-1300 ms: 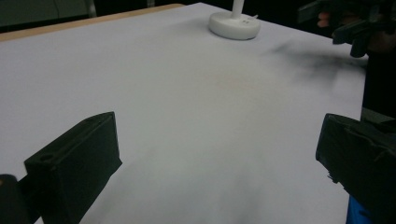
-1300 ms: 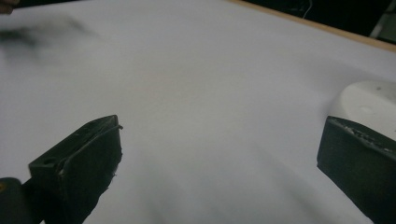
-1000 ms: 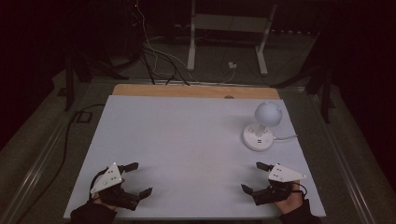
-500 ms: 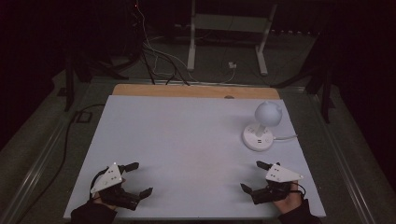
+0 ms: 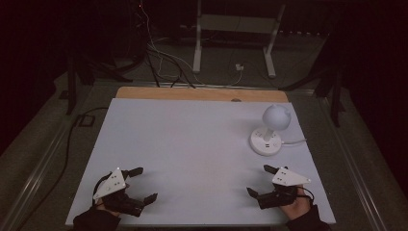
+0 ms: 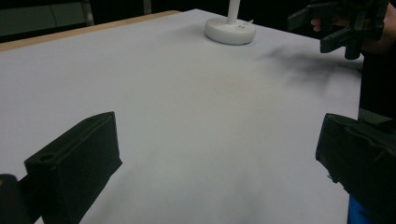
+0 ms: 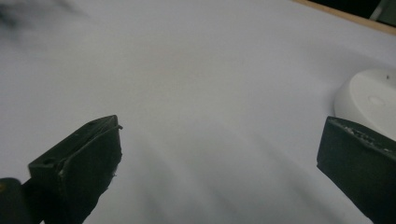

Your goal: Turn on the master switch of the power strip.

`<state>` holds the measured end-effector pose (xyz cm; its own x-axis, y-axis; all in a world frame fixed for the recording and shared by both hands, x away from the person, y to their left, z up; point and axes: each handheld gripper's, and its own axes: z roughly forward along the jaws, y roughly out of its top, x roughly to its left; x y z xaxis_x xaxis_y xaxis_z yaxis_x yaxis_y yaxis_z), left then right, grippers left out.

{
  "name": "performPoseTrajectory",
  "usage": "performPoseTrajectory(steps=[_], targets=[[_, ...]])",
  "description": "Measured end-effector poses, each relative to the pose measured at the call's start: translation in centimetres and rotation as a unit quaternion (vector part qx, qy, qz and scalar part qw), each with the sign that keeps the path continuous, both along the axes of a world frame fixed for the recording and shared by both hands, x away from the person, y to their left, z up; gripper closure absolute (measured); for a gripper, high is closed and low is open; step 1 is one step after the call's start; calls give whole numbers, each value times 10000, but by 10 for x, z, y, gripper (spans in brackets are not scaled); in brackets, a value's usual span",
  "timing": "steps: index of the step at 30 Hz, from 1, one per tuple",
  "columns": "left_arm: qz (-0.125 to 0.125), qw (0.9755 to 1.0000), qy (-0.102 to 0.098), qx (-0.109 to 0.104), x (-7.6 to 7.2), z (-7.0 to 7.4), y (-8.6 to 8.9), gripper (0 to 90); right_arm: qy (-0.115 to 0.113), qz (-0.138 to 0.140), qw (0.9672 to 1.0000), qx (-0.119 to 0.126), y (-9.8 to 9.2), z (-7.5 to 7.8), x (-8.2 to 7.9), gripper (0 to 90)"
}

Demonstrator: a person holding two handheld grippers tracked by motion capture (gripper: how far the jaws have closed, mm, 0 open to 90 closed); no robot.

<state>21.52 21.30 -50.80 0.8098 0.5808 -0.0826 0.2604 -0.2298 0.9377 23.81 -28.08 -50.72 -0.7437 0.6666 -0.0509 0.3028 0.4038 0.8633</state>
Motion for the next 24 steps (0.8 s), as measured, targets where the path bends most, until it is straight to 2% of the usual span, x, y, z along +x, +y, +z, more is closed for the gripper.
performPoseTrajectory(steps=[5,9,16,24], targets=[[-1,10000,-3,-6,0,0,0,3,-6,-22,9999,-102,4,1,2,0],[2,10000,-6,-14,0,0,1,3,51,-3,10000,-67,7,3,3,0],[-27,10000,5,-13,0,0,0,3,106,185,9998,27,20,12,4,0],[-45,10000,-2,-32,-1,1,0,3,-71,238,9995,171,27,24,9,0]])
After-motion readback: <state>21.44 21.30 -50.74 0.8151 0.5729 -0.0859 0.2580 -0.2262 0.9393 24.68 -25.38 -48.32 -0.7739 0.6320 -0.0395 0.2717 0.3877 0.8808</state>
